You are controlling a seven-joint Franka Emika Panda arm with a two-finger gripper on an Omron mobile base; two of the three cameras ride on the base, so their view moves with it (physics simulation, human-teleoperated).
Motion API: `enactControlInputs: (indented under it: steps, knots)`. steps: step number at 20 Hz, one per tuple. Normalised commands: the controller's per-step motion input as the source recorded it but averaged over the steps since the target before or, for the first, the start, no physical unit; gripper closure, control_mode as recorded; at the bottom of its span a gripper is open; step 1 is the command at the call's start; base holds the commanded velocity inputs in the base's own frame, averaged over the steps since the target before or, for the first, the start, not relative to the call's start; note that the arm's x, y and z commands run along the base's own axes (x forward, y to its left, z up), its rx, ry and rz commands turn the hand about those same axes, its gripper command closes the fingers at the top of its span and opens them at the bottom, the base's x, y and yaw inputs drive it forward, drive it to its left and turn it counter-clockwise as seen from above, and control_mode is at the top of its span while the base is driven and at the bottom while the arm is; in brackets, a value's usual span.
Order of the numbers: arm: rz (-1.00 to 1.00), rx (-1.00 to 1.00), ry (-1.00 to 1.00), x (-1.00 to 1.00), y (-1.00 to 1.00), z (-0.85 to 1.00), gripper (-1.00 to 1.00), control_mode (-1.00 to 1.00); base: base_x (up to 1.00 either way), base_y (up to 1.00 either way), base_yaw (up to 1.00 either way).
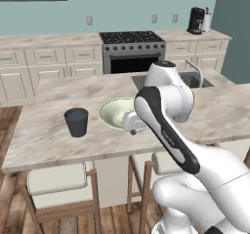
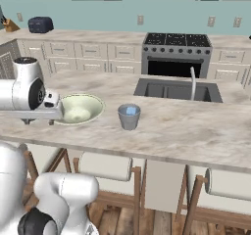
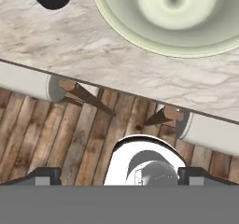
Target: There are four ice cubes in the ice bowl. Place two ice cubes in each glass of water.
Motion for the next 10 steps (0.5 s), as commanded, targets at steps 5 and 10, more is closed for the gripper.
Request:
enactControlInputs:
  steps: [5,10]
  knots:
    - [0.09,-0.12,0.00,-1.00,-0.60,-0.03,-1.00,-1.00,0.00,0.00,0.00]
    - [-0.03,-0.17,-0.07,-0.85,-0.58,-0.04,-1.00,-1.00,0.00,0.00,0.00]
